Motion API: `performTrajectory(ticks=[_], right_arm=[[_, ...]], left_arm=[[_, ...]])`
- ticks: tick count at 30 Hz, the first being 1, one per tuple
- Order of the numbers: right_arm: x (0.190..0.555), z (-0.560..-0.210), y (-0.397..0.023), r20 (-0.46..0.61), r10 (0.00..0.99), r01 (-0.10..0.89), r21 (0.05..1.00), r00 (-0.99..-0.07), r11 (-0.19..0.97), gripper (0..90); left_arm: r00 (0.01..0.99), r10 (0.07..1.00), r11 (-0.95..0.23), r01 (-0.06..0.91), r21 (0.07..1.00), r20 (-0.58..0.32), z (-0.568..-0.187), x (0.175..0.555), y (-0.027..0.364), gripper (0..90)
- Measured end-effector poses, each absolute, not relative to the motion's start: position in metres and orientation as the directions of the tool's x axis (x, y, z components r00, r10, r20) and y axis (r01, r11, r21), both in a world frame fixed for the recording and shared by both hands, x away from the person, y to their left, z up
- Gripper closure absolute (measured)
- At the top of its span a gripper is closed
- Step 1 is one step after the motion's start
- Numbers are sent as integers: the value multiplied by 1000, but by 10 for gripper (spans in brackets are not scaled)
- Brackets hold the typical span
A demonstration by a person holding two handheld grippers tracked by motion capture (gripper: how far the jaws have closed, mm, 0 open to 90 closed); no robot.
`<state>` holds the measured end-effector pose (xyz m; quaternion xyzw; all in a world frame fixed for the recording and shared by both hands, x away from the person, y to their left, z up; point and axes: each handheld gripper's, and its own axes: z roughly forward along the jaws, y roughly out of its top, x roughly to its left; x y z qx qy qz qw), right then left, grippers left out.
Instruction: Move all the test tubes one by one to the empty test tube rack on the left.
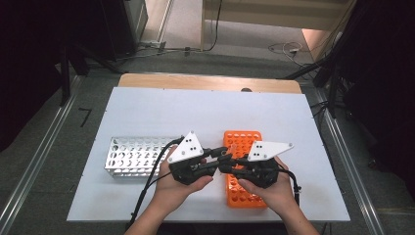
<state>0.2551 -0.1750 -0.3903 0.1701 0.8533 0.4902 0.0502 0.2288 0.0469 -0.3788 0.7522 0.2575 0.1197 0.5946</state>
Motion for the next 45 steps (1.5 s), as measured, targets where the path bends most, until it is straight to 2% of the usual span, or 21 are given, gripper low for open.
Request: performTrajectory(ticks=[8,14,15,16,17,19,20,21,24,25,26,45], right_arm=[[255,-390,-176,78,341,237,860,-937,452,738],[256,-386,-185,65,345,216,882,-936,419,465],[256,-385,-187,71,348,219,887,-935,407,428],[256,-385,-187,71,348,219,887,-935,407,428],[257,-383,-193,74,367,225,894,-927,387,331],[258,-382,-199,76,383,228,901,-921,369,240],[258,-382,-199,76,383,228,901,-921,369,240],[259,-381,-206,75,407,234,905,-910,357,151],[261,-384,-220,92,439,256,907,-894,333,54],[261,-384,-220,92,439,256,907,-894,333,54],[263,-386,-231,114,450,277,908,-886,315,0],[261,-414,-323,151,628,364,904,-763,225,0]], left_arm=[[838,527,-137,252,958,-145,-377,231,51,747],[817,558,-112,246,963,-144,-372,237,61,748],[811,569,-109,241,964,-138,-370,239,65,749],[811,569,-109,241,964,-138,-370,239,65,749],[799,586,-101,235,967,-133,-369,243,70,749],[790,597,-89,236,968,-138,-369,247,75,749],[790,597,-89,236,968,-138,-369,247,75,749],[783,607,-85,233,969,-135,-368,249,78,749],[765,630,-72,234,970,-138,-368,256,87,749],[757,638,-68,235,970,-138,-369,258,90,749],[751,645,-67,235,970,-138,-369,261,94,750],[619,774,-26,236,971,-130,-393,288,128,751]])
